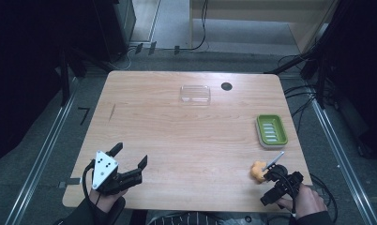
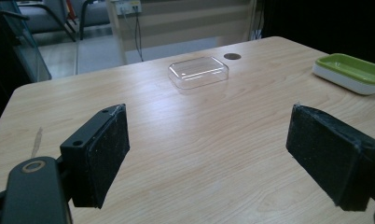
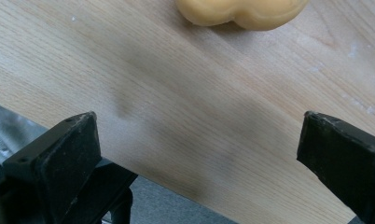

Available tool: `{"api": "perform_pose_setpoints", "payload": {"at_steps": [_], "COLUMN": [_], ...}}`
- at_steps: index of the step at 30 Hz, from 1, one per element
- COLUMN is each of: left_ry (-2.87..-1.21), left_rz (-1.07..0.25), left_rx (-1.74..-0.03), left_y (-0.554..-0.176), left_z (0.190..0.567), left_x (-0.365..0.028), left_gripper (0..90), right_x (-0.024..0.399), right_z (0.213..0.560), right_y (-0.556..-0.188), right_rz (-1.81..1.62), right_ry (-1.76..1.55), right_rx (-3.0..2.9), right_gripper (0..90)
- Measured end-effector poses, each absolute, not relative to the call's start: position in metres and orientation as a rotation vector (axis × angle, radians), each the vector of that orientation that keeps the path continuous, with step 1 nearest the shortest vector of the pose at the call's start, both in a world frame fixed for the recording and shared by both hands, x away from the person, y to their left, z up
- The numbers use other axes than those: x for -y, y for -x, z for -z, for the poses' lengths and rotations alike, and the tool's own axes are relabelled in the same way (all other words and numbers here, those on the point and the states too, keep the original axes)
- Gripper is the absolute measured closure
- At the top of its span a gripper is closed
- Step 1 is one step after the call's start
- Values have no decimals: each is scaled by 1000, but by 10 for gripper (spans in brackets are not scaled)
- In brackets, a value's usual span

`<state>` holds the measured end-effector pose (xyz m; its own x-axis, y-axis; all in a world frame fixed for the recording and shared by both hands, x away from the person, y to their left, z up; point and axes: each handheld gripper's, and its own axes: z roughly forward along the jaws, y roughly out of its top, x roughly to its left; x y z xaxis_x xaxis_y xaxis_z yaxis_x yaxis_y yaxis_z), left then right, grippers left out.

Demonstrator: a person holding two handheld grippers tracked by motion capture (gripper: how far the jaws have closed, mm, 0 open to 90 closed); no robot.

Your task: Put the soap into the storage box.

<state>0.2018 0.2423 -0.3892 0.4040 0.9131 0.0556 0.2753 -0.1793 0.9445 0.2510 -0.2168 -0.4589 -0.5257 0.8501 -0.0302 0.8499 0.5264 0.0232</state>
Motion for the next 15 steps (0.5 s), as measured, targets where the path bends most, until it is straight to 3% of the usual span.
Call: {"api": "perform_pose_setpoints", "payload": {"at_steps": [15], "left_ry": [-1691], "left_rz": [-824], "left_rx": [-1046], "left_y": [-201], "left_z": [389], "left_x": [-241], "left_gripper": [137], "right_x": [215], "right_z": [455], "right_y": [-250], "right_rz": [-48], "right_ry": [-1460], "right_rx": [-2691], "right_gripper": [0]}}
